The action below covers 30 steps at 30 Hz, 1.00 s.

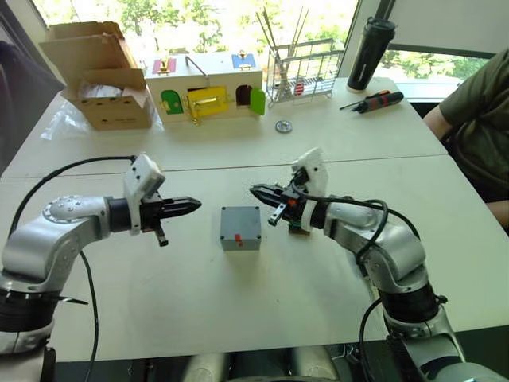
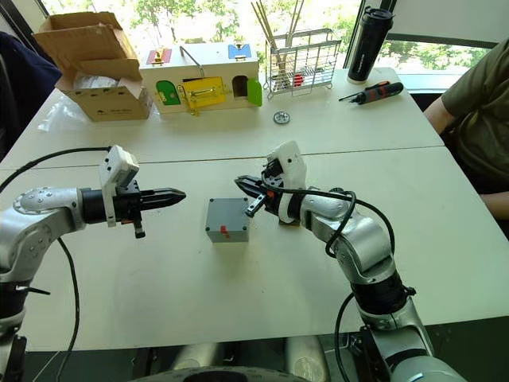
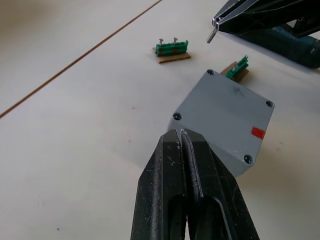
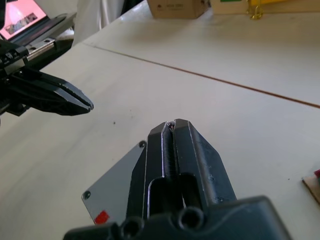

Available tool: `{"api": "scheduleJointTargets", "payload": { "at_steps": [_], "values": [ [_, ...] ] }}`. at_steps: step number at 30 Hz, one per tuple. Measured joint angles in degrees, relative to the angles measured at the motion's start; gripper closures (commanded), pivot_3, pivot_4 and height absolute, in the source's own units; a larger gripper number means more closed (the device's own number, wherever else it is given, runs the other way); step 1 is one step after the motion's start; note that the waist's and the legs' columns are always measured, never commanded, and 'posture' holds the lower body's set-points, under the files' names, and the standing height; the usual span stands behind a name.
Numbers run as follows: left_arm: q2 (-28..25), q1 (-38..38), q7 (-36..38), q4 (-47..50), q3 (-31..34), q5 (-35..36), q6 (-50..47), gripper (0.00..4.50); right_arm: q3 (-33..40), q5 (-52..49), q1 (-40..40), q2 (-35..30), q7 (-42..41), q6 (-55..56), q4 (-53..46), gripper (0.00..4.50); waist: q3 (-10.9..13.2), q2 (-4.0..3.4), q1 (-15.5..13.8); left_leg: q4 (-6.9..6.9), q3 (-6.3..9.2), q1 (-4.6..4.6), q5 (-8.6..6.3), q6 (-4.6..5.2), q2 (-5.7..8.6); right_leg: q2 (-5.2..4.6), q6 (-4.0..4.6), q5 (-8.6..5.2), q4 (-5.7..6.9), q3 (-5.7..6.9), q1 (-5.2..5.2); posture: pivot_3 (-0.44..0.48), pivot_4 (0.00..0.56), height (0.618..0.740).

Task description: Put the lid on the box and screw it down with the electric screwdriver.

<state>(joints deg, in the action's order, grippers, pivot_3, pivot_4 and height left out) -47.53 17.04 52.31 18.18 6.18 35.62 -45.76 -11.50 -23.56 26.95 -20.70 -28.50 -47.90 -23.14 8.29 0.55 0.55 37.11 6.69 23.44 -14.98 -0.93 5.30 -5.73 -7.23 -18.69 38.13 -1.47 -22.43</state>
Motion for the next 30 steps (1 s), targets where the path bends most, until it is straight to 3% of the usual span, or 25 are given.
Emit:
{"api": "scheduleJointTargets", "payload": {
  "at_steps": [8, 30],
  "values": [
    [1.64, -2.63, -1.20, 3.43, -1.02, 0.07, 0.00, 4.46, -0.62, 1.04, -3.35, -2.03, -1.42, 0.83, -0.07, 4.48, 0.00, 0.00, 0.31, -0.16, -0.01, 0.00, 0.00, -0.01, -0.09, 0.00, 0.00, 0.00, 0.05, -0.02, 0.04, 0.000, 0.150, 0.740],
    [2.68, -0.84, -1.56, 3.39, -3.16, -0.14, 0.05, 4.46, -2.28, 4.00, -4.69, -0.86, -1.61, 3.17, 1.13, 4.48, 0.00, 0.00, 0.26, -0.14, -0.02, 0.00, 0.01, -0.01, -0.08, -0.01, 0.00, 0.00, 0.04, -0.01, 0.05, 0.000, 0.150, 0.740]
  ]
}}
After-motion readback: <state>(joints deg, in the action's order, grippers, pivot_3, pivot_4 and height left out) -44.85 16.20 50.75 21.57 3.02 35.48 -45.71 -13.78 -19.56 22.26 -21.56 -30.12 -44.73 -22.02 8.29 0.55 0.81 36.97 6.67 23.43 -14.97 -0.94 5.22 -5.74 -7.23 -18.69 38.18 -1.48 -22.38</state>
